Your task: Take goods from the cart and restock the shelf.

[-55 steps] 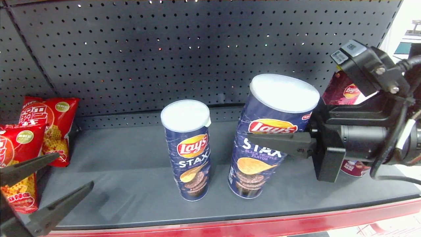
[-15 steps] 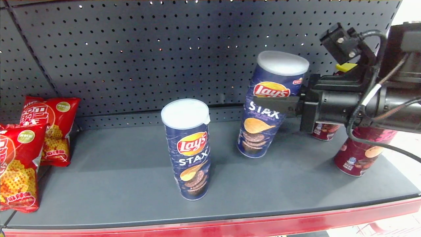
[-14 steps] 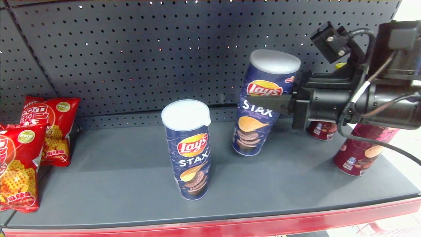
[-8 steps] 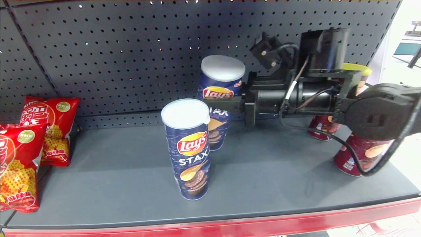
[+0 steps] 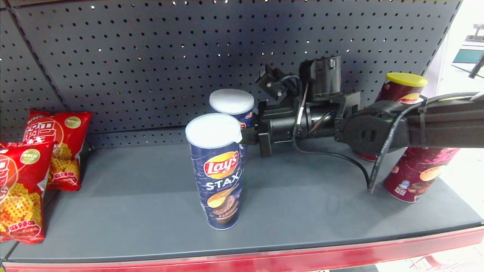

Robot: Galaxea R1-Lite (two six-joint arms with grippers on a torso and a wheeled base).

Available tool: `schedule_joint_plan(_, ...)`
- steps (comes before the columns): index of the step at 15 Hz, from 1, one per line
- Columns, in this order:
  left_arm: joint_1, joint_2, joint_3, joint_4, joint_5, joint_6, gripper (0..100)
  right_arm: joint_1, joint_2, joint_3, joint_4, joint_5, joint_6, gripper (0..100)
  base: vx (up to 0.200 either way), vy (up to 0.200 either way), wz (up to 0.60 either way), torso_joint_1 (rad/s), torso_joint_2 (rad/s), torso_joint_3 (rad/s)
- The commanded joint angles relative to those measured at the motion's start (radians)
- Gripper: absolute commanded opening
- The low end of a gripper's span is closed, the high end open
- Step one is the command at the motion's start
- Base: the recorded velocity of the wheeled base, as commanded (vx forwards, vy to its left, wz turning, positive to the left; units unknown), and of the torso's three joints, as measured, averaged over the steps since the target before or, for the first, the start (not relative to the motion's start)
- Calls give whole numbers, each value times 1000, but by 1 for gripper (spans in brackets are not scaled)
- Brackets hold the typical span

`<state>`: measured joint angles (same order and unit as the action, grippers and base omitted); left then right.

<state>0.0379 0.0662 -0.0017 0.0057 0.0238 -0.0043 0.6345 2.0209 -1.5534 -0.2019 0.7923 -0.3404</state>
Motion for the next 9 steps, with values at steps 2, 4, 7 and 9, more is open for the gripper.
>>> schedule_joint_plan(2,0,3,-1,0,1,0,100,-36,19,-45,9,11,-2,0,0,0,0,0,0,0)
schedule_joint_plan(4,0,3,-1,0,1,0,100,-48,38,-73,10,7,1,0,0,0,0,0,0,0)
schedule_joint_plan(7,0,3,0,0,1,0,100,-48,73,-136,10,1,3,0,0,0,0,0,0,0)
schedule_joint_plan(9,0,3,-1,0,1,0,100,-45,95,-140,12,2,3,0,0,0,0,0,0,0)
